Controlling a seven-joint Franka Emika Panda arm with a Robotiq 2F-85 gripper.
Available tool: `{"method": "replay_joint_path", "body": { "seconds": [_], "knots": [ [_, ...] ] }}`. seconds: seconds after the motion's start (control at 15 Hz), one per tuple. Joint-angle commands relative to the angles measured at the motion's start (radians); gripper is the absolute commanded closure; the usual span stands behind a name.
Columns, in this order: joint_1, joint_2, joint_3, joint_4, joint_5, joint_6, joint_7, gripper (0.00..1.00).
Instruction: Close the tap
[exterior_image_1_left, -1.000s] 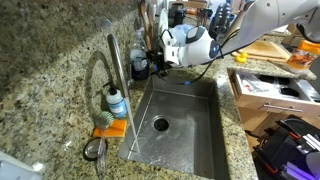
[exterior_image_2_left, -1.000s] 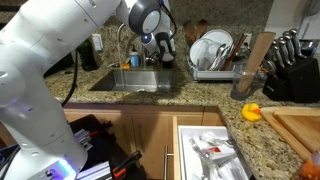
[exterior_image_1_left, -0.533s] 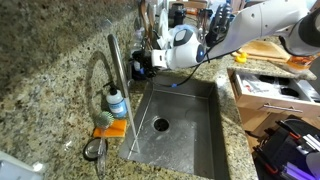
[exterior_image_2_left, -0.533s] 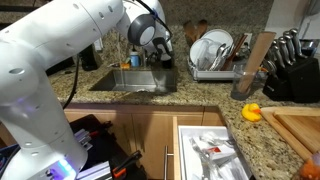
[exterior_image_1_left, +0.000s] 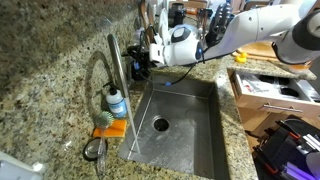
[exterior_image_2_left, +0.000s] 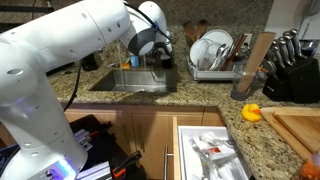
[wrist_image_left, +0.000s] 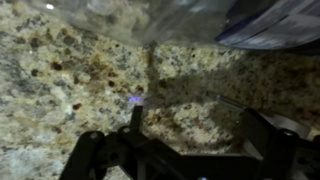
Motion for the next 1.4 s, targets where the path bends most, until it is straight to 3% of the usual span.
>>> {"method": "replay_joint_path", "body": {
  "seconds": [0.0, 0.33, 0.53, 0.73, 0.8, 0.87, 1.0, 1.07, 1.33],
  "knots": [
    [-0.007, 0.030, 0.039, 0.029, 0.004, 0.038, -0.020, 0.00],
    [-0.006, 0.049, 0.051, 0.045, 0.005, 0.048, -0.028, 0.00],
    [0.013, -0.129, -0.145, -0.141, 0.160, -0.036, 0.065, 0.00],
    [0.102, -0.272, -0.366, -0.284, 0.458, -0.054, 0.065, 0.00],
    [0.135, -0.324, -0.421, -0.330, 0.493, -0.054, 0.087, 0.00],
    [0.091, -0.171, -0.308, -0.175, 0.426, -0.004, 0.023, 0.00],
    [0.128, -0.244, -0.383, -0.240, 0.474, -0.019, 0.059, 0.00],
    [0.135, -0.243, -0.385, -0.218, 0.423, -0.042, 0.056, 0.00],
    [0.106, -0.125, -0.283, -0.030, 0.121, -0.062, 0.029, 0.00]
  ]
}}
